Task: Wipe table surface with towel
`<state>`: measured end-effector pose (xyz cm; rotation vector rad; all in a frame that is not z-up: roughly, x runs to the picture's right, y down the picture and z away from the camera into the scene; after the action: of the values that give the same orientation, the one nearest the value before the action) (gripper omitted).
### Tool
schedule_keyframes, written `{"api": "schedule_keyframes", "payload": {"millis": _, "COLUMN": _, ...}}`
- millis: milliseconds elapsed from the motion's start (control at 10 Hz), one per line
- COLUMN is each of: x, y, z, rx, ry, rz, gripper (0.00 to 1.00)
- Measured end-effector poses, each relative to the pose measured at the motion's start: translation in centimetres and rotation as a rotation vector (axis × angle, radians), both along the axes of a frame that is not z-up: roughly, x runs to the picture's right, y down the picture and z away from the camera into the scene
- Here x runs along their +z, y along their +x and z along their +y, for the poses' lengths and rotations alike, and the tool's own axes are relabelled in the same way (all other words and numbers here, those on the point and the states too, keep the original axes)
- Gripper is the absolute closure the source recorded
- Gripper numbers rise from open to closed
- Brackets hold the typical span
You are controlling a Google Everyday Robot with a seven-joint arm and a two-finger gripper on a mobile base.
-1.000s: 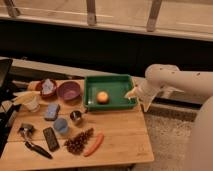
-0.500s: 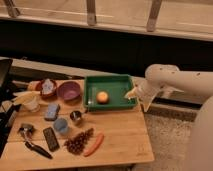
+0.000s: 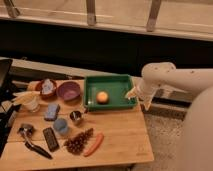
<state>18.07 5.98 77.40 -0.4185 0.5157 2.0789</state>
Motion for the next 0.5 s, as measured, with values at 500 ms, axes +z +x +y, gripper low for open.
{"api": "schedule_keyframes", "payload": {"millis": 500, "x": 1.2, "y": -8.1, "z": -6.6, "rx": -0.152, "ry": 0.057, "rz": -0.058, "gripper": 0.23}}
